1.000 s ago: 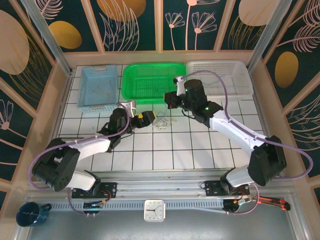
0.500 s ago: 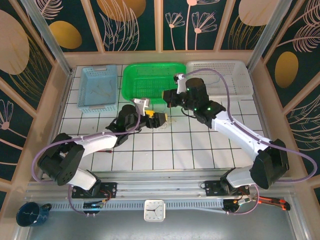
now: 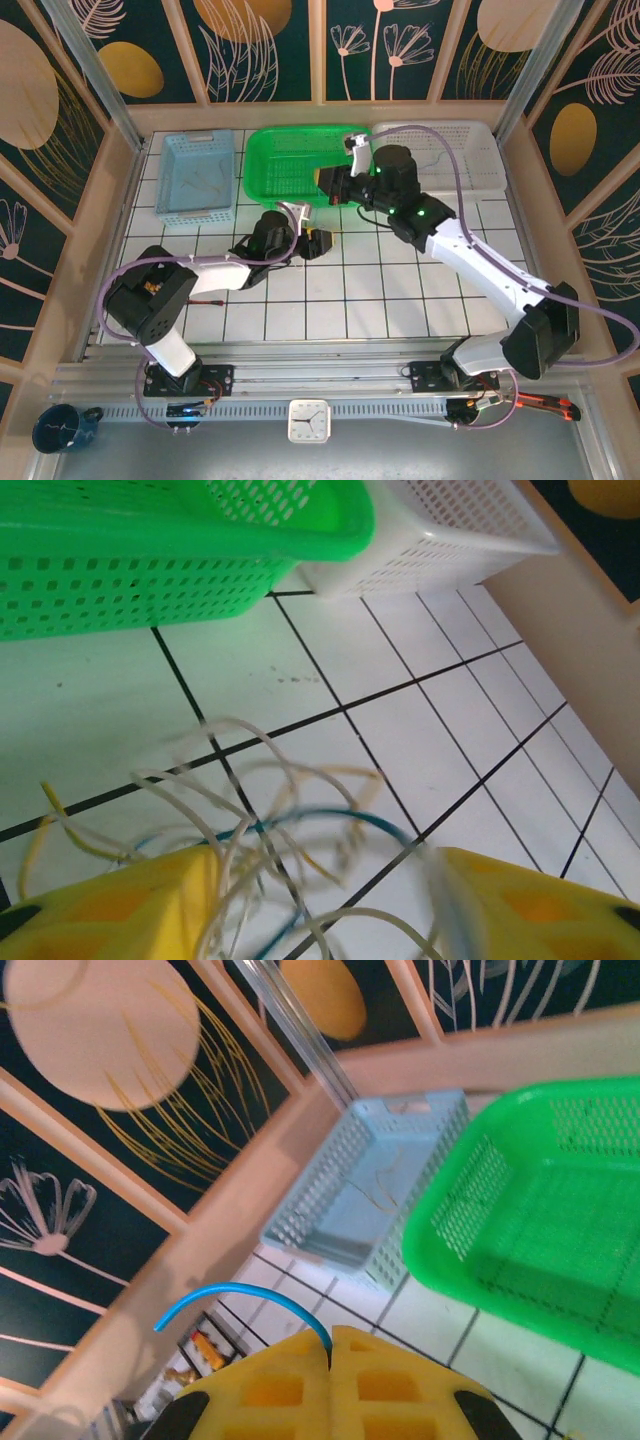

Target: Untangle the cables

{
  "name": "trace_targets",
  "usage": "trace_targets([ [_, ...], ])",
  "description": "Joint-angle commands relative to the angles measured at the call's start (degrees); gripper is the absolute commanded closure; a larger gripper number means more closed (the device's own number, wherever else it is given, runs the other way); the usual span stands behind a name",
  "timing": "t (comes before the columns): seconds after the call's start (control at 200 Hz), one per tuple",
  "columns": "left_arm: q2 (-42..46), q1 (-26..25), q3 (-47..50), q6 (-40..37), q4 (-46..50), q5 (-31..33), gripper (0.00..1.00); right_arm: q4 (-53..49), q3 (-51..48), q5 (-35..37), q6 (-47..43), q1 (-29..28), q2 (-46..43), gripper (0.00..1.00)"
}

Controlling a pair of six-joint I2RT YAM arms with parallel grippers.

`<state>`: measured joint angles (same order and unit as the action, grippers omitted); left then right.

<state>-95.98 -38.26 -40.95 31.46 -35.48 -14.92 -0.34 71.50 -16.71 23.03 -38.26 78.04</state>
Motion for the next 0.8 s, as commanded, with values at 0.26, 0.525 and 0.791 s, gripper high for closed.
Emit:
trace_targets([
  [0.26, -0.55, 0.05, 5.82, 0.35, -5.3, 1.53, 0.46, 10.87, 2.97, -7.45, 10.76, 10.05, -8.9, 1.0],
  [0.525, 0.75, 0.04, 6.75, 0.53, -5.3, 1.22, 0.4, 11.03, 1.26, -6.71, 11.23, 11.8, -9.71, 1.0],
  [0.791, 5.23, 0.08, 6.9, -0.78, -3.82, 0.41, 0.23, 10.99, -0.83, -8.33, 11.93, 11.64, -9.73, 1.0],
])
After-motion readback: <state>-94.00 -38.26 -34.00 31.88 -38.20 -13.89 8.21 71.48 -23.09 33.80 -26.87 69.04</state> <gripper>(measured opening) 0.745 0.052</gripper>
